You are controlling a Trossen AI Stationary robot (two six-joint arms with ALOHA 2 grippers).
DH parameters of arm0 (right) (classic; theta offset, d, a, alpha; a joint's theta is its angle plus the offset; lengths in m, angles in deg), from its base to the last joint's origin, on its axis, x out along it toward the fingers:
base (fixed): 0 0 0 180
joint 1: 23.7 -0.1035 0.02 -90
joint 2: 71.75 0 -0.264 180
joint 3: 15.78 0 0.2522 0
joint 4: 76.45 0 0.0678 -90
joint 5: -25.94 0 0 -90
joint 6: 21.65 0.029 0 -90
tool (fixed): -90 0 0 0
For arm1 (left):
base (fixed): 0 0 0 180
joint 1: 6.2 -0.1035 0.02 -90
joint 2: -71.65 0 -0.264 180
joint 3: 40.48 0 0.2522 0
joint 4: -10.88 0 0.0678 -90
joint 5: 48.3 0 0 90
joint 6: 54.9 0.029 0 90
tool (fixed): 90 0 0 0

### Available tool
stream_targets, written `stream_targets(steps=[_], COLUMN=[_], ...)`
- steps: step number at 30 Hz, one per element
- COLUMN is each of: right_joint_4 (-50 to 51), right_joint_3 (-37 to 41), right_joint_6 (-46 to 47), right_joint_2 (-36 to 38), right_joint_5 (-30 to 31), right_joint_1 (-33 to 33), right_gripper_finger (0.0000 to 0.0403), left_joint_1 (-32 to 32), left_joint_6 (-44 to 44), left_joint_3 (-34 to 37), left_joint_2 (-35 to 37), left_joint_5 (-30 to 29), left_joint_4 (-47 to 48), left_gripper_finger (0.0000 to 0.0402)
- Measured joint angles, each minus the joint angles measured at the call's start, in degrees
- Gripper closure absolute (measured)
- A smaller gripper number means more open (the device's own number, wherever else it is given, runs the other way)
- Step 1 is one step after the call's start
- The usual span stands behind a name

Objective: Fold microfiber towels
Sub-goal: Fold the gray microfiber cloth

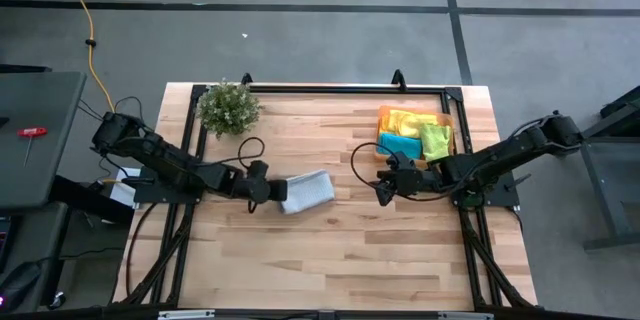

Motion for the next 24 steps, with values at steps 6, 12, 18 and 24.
stream_targets(steps=[6, 12, 18, 24], right_joint_4=[-0.04, -0.11, -0.11, -0.2], right_joint_3=[0.0, 0.0, 0.0, 0.0], right_joint_6=[0.07, 0.07, 0.09, 0.51], right_joint_2=[0.0, 0.0, 0.0, 0.0], right_joint_5=[0.24, 0.24, 0.24, 0.31], right_joint_1=[0.0, 0.0, 0.0, 0.0], right_gripper_finger=[0.0199, 0.0199, 0.0199, 0.0199], left_joint_1=[0.27, -1.32, -2.48, -2.35], left_joint_6=[-1.27, -0.16, 3.23, 6.03], left_joint_3=[0.0, 0.0, 0.0, 0.03], left_joint_2=[0.0, 0.14, 0.63, 2.39], left_joint_5=[-0.6, 0.09, 4.02, 7.9], left_joint_4=[2.91, 2.84, 1.68, 0.8], left_gripper_finger=[0.0354, 0.0317, 0.0273, 0.0244])
